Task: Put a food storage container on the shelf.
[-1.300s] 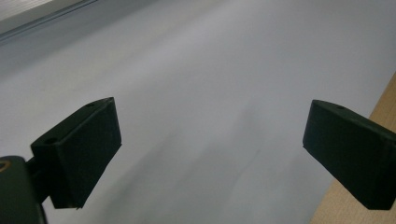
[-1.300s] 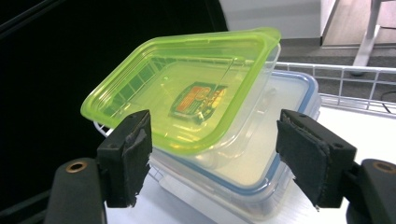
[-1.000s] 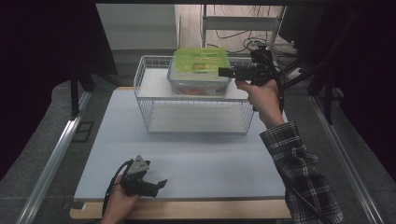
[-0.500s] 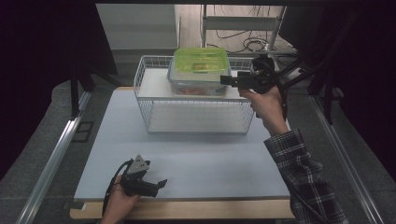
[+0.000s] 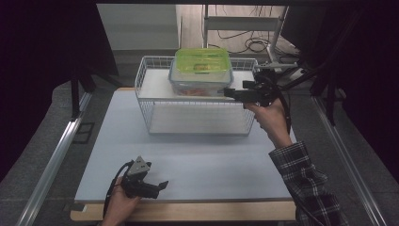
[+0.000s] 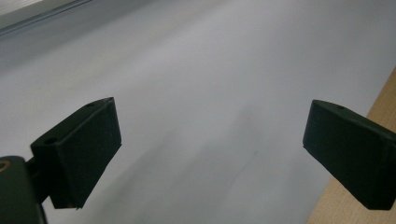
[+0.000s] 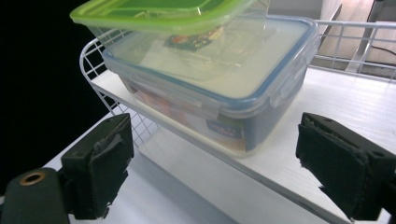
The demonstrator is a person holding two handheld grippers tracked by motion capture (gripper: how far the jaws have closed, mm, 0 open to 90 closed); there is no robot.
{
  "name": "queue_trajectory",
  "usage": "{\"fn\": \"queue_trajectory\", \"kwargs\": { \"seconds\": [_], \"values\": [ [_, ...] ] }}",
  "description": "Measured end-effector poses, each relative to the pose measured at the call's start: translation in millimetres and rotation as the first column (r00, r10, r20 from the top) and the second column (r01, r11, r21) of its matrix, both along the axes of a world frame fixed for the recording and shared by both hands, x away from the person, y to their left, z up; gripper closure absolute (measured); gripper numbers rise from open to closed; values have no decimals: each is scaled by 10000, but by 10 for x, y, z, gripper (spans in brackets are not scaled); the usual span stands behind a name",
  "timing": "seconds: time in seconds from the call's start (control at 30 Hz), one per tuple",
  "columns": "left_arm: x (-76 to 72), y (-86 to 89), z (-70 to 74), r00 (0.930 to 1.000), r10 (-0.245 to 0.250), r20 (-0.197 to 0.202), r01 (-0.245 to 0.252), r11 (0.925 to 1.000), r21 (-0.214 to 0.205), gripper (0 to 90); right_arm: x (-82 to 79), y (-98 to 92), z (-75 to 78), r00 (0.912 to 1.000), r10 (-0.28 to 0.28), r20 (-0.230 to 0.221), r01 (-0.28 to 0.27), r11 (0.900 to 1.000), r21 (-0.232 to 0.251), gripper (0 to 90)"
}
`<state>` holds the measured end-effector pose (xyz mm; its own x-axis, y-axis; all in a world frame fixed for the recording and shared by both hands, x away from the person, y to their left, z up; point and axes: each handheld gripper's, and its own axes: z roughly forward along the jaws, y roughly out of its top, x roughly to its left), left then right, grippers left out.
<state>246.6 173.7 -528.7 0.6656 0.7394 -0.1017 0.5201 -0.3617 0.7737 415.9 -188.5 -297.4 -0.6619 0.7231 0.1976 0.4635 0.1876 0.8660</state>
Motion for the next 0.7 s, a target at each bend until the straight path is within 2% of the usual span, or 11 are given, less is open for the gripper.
{"fn": "queue_trajectory", "kwargs": {
  "seconds": [0.3, 0.7],
  "values": [
    [1, 7, 6, 10000, -22, -68, 22, 9999, -101, 42, -79, -12, -127, 9997, 72, 231, -64, 9994, -335, 92],
    [2, 5, 1, 10000, -31, -40, 31, 10000, -74, 41, -164, -35, -274, 9994, 217, 274, -203, 9986, -480, 79]
  ]
}}
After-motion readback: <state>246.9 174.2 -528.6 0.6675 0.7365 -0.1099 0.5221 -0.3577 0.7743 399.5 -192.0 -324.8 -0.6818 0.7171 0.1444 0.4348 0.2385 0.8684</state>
